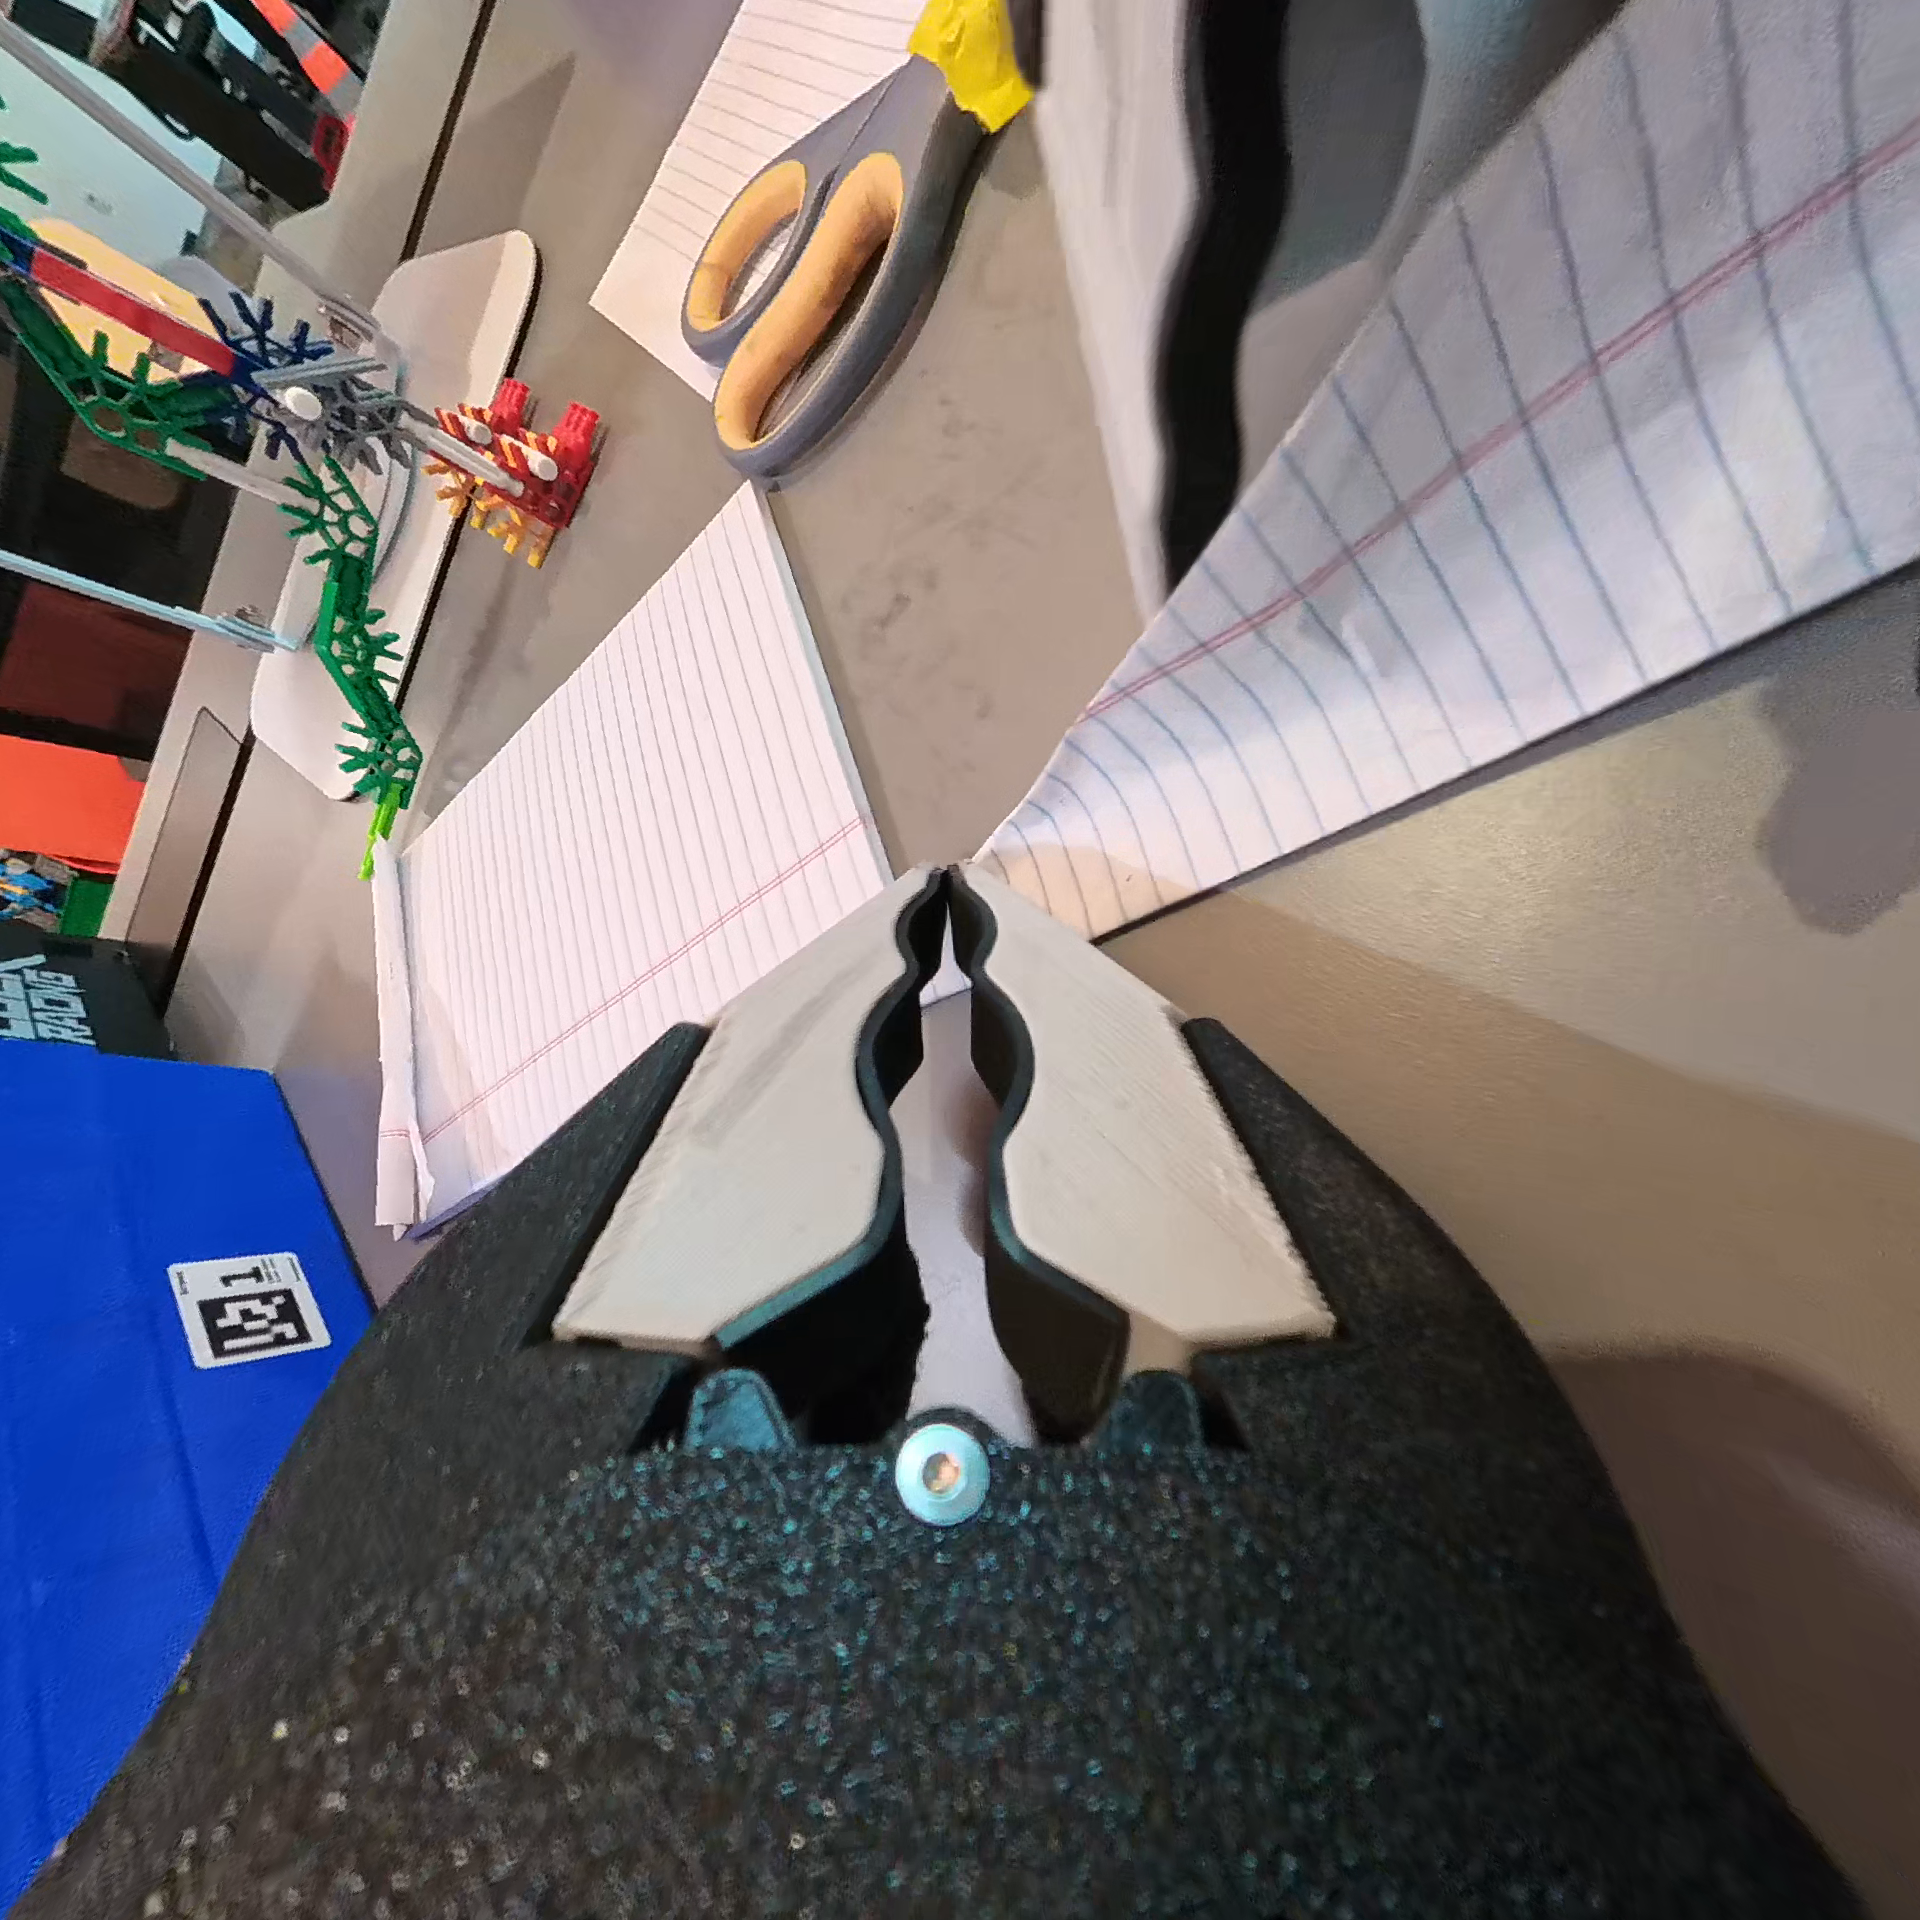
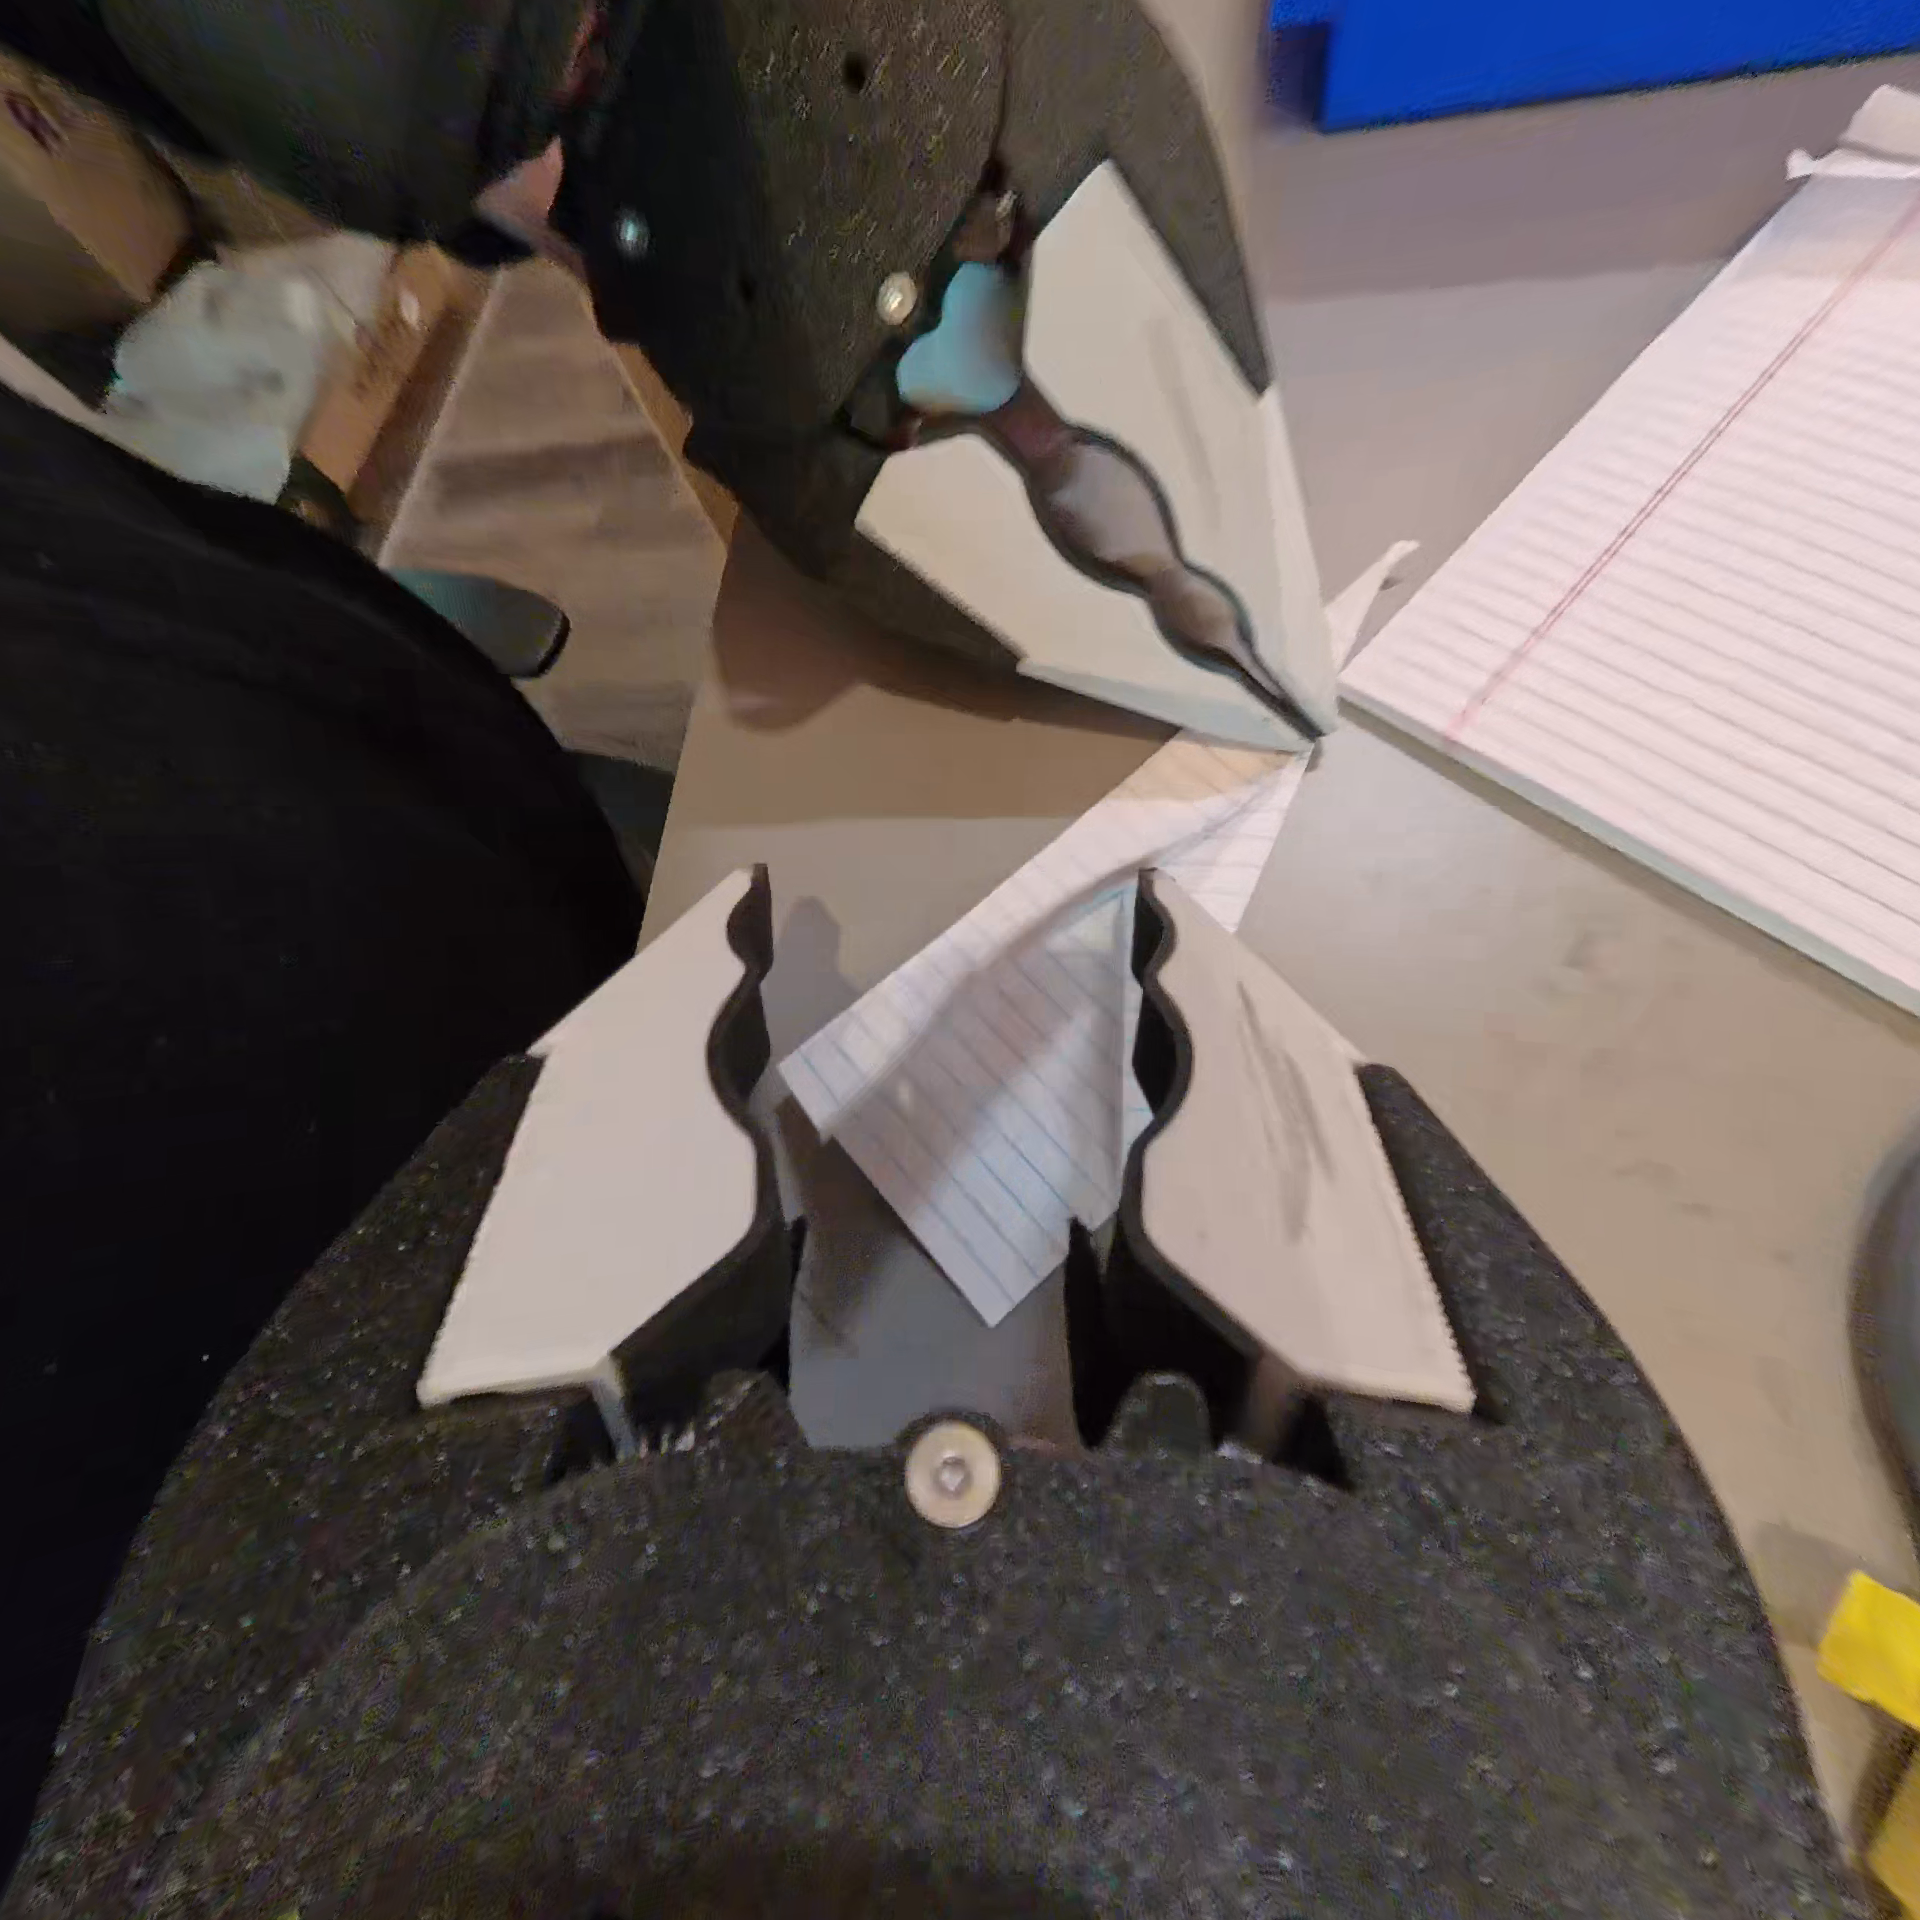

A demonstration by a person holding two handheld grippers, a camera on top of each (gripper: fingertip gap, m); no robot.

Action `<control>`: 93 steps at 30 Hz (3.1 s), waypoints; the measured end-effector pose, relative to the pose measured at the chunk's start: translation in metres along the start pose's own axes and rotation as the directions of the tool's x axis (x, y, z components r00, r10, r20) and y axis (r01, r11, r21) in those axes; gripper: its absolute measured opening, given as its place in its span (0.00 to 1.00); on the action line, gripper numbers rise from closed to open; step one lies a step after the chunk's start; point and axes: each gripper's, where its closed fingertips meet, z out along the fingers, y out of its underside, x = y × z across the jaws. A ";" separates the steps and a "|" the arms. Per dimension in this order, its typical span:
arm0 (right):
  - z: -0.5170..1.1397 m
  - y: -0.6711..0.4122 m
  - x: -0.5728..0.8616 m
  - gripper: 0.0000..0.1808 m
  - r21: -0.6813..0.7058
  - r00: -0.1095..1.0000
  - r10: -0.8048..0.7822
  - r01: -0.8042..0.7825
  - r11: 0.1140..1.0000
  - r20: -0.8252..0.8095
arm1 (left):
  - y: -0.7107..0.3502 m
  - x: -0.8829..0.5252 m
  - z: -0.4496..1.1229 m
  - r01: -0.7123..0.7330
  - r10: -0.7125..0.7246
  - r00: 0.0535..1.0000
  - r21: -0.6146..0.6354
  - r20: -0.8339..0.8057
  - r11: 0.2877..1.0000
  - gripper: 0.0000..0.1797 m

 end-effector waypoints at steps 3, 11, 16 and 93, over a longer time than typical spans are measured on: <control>-0.006 -0.010 0.008 0.33 0.045 0.998 0.050 -0.051 0.998 0.029 | 0.000 0.000 0.000 -0.010 0.010 1.000 0.005 -0.006 1.000 0.00; 0.008 0.005 0.035 0.01 -0.087 0.993 0.049 -0.058 0.995 -0.109 | 0.006 -0.009 -0.004 0.062 -0.062 0.998 -0.039 0.018 0.997 0.06; 0.010 0.006 0.034 0.00 -0.083 0.989 0.064 -0.075 0.994 -0.131 | 0.011 -0.007 -0.023 0.204 -0.204 0.979 -0.078 0.006 0.976 0.10; 0.026 -0.015 0.014 0.35 -0.051 0.986 0.154 -0.151 0.987 0.067 | 0.010 0.015 -0.021 0.367 -0.368 0.930 -0.113 0.015 0.923 0.01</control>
